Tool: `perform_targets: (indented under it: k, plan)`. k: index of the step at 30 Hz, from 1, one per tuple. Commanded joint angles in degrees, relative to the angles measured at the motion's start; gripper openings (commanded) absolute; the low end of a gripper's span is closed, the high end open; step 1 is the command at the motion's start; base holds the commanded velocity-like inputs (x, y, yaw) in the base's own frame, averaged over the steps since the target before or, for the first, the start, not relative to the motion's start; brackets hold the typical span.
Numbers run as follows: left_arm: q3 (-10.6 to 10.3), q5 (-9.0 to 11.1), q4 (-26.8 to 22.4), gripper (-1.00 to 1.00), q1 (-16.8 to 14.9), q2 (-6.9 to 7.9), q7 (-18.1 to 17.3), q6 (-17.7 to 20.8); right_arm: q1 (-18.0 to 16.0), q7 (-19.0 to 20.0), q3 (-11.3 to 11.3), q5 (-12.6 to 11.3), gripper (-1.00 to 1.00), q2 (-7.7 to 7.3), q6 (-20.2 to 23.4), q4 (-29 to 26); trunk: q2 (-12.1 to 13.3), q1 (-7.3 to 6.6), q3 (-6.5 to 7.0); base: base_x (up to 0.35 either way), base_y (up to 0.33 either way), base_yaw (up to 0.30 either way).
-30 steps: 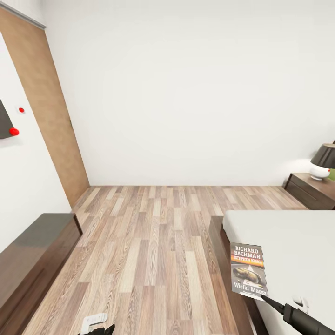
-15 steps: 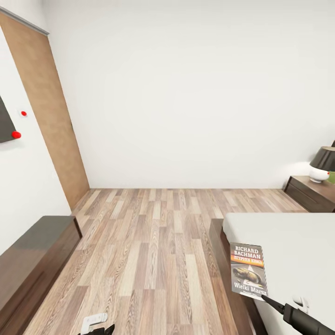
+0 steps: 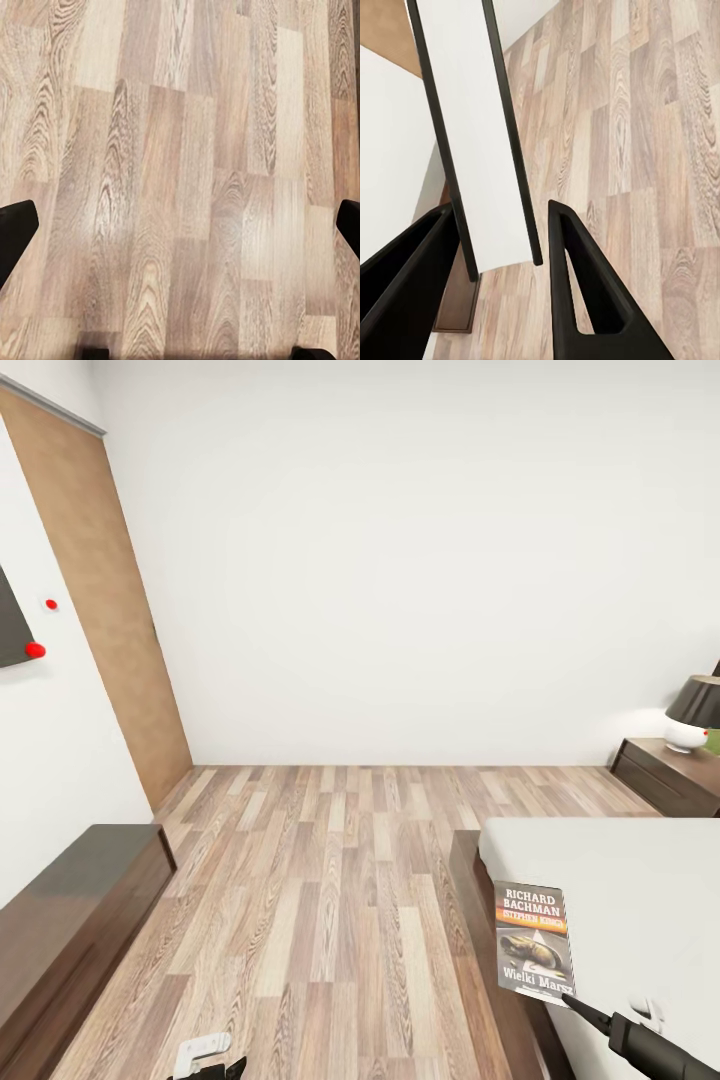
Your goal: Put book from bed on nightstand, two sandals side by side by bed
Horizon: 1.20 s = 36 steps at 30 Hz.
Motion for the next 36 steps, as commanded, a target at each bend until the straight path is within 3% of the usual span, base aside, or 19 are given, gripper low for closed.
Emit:
perform_targets:
  k: [1, 36]
  plan:
    - [0.3, 0.1, 0.1, 1.00, -0.1, -0.01, -0.4, -0.1, -0.1, 0.2, -0.1, -0.1, -1.00, -0.01, 0.4, 0.0, -0.1, 0.04, -0.13, 0.000, 0.000, 0.000]
    - [0.3, 0.2, 0.1, 1.00, -0.1, -0.01, -0.4, -0.1, -0.1, 0.2, -0.1, -0.1, -1.00, -0.01, 0.3, 0.0, -0.1, 0.04, 0.98, 0.000, 0.000, 0.000]
